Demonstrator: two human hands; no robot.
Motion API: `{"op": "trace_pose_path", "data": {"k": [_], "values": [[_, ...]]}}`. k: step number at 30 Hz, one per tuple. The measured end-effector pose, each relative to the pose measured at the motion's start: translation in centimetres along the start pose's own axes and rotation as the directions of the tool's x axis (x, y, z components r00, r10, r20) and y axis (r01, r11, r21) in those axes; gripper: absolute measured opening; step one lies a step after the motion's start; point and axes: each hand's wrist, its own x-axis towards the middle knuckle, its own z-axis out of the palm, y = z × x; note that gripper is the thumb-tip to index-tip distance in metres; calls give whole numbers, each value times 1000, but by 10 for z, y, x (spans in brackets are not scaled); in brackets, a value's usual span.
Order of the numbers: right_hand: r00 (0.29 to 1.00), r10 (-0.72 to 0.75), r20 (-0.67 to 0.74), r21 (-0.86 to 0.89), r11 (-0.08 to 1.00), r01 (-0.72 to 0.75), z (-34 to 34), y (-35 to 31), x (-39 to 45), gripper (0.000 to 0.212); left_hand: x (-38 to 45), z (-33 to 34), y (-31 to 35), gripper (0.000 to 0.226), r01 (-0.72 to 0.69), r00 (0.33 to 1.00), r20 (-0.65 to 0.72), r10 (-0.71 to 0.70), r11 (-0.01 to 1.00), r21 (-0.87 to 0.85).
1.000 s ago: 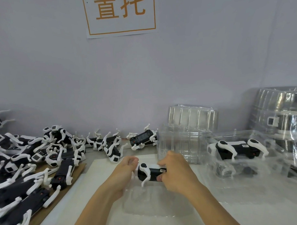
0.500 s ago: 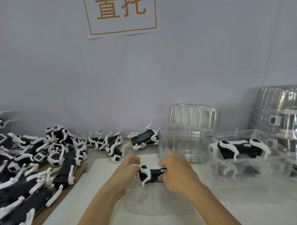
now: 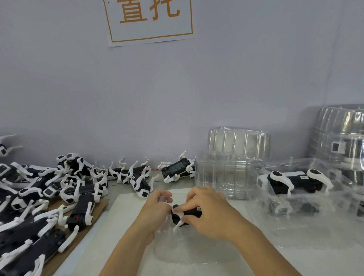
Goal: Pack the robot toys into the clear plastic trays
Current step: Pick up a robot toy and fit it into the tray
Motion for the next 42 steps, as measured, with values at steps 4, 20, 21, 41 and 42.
{"op": "trace_pose_path", "data": {"k": [4, 20, 21, 41, 42], "values": [[999, 2, -38, -26, 1000, -3, 2, -1, 0, 23, 0, 1, 0, 34, -11, 1000, 10, 11, 1000, 1], [961, 254, -113, 49, 967, -250, -25, 24, 0, 17, -3, -1, -1, 28, -58, 998, 15, 58, 998, 7], [957, 257, -135, 44, 966, -253, -23, 23, 1, 16, -3, -1, -1, 29, -62, 998, 10, 62, 998, 19], [941, 192, -278, 178, 973, -146, -38, 25, 3, 18, -23, 10, 22, 90, -514, 857, 467, 216, 412, 752], [937, 189, -292, 181, 973, -140, -39, 24, 3, 19, -22, 11, 21, 88, -516, 857, 463, 227, 380, 768]]}}
